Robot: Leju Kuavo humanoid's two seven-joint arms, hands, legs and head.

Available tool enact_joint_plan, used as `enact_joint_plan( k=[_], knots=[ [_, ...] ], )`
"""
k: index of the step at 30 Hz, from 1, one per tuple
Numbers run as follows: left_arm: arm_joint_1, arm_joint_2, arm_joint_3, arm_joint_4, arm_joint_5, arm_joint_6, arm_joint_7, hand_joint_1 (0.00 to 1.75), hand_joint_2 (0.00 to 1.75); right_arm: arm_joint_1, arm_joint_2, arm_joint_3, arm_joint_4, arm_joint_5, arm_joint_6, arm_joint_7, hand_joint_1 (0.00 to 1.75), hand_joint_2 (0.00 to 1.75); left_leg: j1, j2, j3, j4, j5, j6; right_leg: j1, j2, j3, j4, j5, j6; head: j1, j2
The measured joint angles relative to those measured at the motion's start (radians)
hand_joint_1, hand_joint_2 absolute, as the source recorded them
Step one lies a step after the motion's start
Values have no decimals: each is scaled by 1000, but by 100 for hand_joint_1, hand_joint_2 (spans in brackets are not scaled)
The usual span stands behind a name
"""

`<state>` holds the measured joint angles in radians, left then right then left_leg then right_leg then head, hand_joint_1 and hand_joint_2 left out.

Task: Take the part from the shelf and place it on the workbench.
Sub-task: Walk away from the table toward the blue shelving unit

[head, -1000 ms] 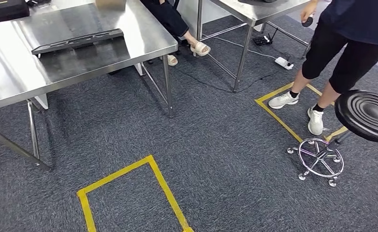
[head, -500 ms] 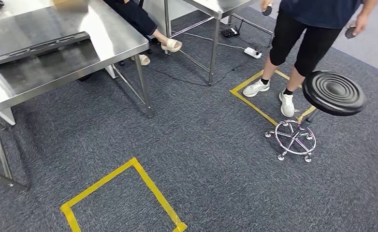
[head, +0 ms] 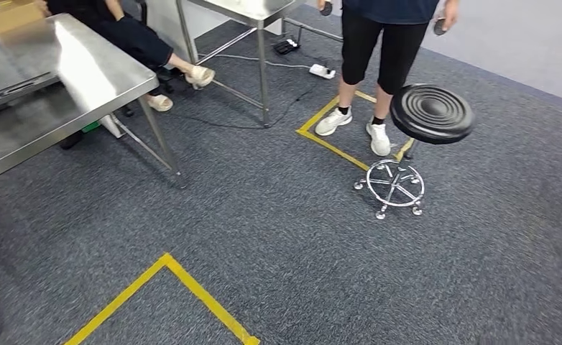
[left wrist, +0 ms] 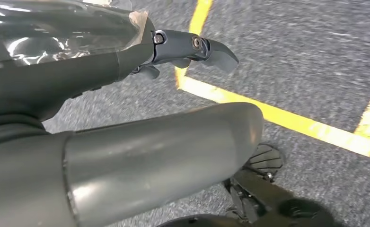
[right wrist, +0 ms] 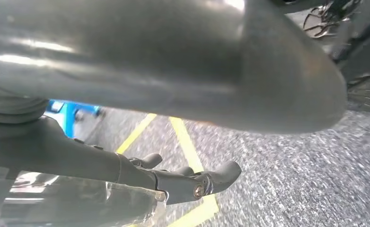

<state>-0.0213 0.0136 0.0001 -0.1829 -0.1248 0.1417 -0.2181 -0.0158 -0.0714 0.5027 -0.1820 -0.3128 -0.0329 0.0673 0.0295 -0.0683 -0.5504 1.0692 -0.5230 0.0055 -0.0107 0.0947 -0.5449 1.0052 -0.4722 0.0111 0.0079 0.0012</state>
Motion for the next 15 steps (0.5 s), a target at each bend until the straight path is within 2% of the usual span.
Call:
enact_joint_plan(
  k=[1, 2, 4, 5, 6, 8, 10, 11, 12, 13, 14, 15],
  knots=[
    [0, 1, 0, 0, 1, 0, 0, 0, 0, -1, 0, -4, 0, -9, -1, -4, 0, 0, -1, -18, 13, -36, 11, 3, 1, 12, -5, 1, 1, 4, 0, 0],
    [0, 2, 0, 1, 1, 0, 0, 0, 0, -1, 0, -9, 0, -16, -1, -8, 0, 0, -4, -25, 17, -48, 11, 6, 0, 23, -12, 2, 3, 10, 0, 0],
    [0, 0, 0, 0, 2, 0, 0, 0, 0, 3, -1, -17, 0, -22, -1, -12, 0, 0, -7, 1, 18, -57, 16, 15, -3, 39, -24, 0, 7, 25, -1, 0],
    [0, 0, 0, 0, 4, 1, 0, 0, 0, 5, -1, -19, 1, -22, -1, -13, 0, 0, -7, 14, 21, -63, 20, 23, -2, 24, -32, 11, 1, 29, 0, 0],
    [0, -1, 0, 0, 7, 2, 0, 0, 0, 5, -1, -19, 1, -21, -1, -14, 0, 0, -5, 29, 23, -68, 23, 29, 1, -1, -48, 39, -13, 29, 3, 0],
    [2, -2, 0, 0, 13, 4, -2, 0, 0, 3, -1, -20, 1, -19, -1, -17, 0, 0, -7, 60, 25, -73, 25, 37, 2, -61, -104, 152, -67, 24, 7, 0],
    [5, -4, 0, 0, 17, 5, -4, 0, 0, 2, -2, -21, 1, -18, -1, -18, 0, 0, -10, 92, 25, -73, 24, 38, -2, -80, -160, 265, -107, 27, 7, 0],
    [5, -5, 0, 0, 19, 4, -4, 0, 0, 3, -2, -22, 1, -18, -1, -19, 0, 0, -10, 106, 25, -72, 23, 37, -5, -84, -165, 277, -107, 34, 8, 0],
    [5, -6, 0, 0, 20, 4, -5, 0, 0, 5, -2, -22, 1, -17, -1, -19, 0, 0, -10, 118, 26, -72, 21, 35, -8, -89, -150, 252, -93, 44, 8, 0],
    [5, -8, 0, 0, 19, 4, -5, 0, 0, 7, -3, -22, 1, -17, -1, -19, 0, 0, -9, 129, 28, -72, 19, 33, -11, -100, -114, 189, -68, 54, 8, 0],
    [5, -9, 0, 0, 17, 5, -5, 0, 0, 8, -4, -22, 1, -17, -1, -19, 0, 0, -10, 140, 32, -71, 17, 28, -13, -126, -73, 114, -44, 61, 9, 0],
    [6, -10, 0, 0, 14, 5, -5, 0, 0, 7, -5, -22, 1, -18, -1, -19, 0, 0, -12, 150, 36, -71, 12, 22, -12, -150, -38, 53, -24, 62, 10, 0]
  ],
)
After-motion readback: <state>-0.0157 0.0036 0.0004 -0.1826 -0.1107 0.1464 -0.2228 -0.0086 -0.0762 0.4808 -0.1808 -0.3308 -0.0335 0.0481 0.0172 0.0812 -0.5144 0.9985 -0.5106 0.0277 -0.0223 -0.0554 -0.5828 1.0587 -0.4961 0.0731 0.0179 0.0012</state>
